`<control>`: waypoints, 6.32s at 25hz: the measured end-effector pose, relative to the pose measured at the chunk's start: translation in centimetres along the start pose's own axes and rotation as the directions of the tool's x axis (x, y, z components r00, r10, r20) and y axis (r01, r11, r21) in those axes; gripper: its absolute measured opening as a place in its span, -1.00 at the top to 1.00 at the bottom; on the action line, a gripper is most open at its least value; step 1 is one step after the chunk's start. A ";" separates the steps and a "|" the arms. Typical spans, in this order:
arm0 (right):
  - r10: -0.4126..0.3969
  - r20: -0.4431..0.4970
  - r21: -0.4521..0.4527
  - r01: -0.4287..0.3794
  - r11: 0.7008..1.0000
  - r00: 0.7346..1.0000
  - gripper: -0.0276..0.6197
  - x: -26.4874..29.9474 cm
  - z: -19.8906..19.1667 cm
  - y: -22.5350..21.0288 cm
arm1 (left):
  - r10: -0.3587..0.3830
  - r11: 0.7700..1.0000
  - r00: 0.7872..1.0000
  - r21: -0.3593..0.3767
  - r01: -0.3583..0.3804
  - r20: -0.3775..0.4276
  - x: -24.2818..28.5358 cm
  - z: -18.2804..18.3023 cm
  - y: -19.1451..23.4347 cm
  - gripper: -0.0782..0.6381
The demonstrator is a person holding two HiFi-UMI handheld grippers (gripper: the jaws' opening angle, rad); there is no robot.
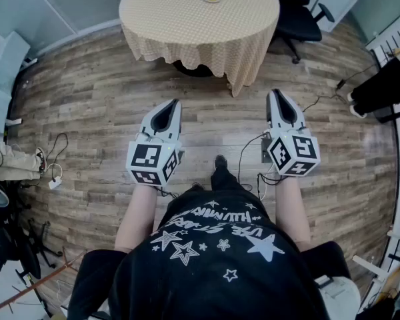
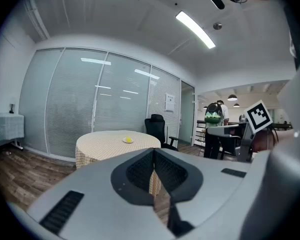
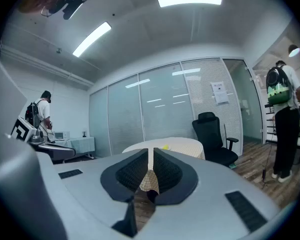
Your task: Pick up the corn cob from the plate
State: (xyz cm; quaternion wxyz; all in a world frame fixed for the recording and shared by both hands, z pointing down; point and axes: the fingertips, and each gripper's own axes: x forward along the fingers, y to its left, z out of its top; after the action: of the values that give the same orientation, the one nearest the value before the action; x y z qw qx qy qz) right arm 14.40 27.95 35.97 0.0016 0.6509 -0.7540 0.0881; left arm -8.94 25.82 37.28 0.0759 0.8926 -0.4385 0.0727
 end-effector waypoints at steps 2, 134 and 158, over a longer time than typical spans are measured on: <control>-0.001 0.000 -0.002 0.001 1.000 1.000 0.76 -0.5 0.0 0.3 | -0.011 1.000 1.000 -0.012 0.011 0.008 -0.5 0.1 -0.4 0.76; 0.044 -0.644 0.166 0.083 0.983 0.764 0.33 76.9 -9.2 -13.6 | -0.128 0.989 0.986 -0.088 0.119 -0.106 59.9 6.4 42.3 0.76; -0.042 -0.867 0.046 0.165 0.985 0.496 0.09 81.1 -16.0 -14.6 | -0.142 0.981 0.981 -0.152 0.121 -0.133 61.2 4.5 43.5 0.76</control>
State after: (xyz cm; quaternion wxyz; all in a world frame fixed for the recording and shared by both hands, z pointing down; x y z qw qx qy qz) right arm 14.56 -51.43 63.16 0.3425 0.5630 -0.6051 0.4467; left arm -6.12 -48.57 47.97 0.1755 0.9044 -0.3759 0.0998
